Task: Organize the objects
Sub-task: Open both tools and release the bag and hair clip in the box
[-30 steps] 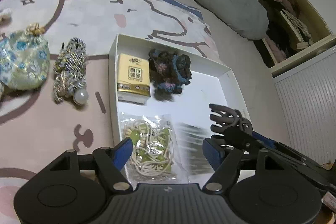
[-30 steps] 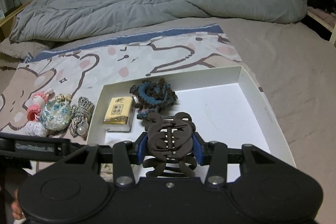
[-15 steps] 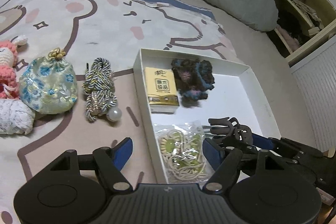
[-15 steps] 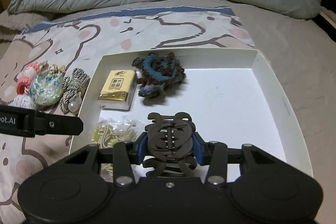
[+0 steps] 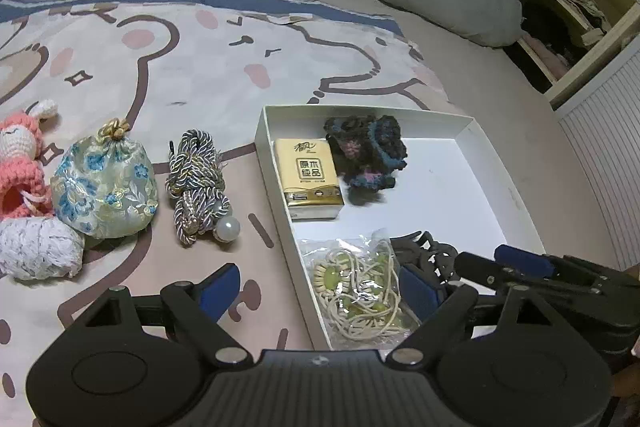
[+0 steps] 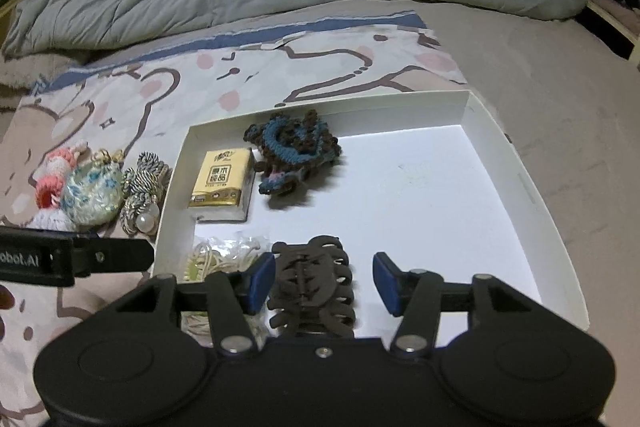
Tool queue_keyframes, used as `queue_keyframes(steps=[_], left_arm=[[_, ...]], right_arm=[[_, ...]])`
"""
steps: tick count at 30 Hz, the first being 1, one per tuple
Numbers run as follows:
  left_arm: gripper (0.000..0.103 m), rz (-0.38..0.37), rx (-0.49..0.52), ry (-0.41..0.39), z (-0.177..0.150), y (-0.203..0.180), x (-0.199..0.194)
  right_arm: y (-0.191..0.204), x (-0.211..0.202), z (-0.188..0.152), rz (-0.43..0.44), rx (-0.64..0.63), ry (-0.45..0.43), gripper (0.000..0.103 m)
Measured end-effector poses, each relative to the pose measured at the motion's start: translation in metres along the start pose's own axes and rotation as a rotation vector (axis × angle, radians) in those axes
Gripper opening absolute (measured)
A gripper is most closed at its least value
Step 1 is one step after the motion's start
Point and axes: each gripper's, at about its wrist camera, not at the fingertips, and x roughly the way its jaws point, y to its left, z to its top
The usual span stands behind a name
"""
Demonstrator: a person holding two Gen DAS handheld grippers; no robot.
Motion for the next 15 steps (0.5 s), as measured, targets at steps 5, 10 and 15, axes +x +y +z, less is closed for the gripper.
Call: queue_keyframes(steps=[5,10,15], left_arm=[[0.087,0.001,0.021,-0.014,-0.002,-0.005,-0.010],[0.087,0.006,0.041,-0.037,-0.003,-0.008,-0.025],[0.087,0.012,0.071,-0.069,-0.004,-0.011,-0.045]], right_arm=[[-0.003,-0.016,0.000,0.001,0.033,-0.029,0.055],[-0.005,-0.035,0.000,0.003,0.052,-0.064,0.055],[-0.005,-0.060,0.001,-0.001,0.068,-0.108,0.055]])
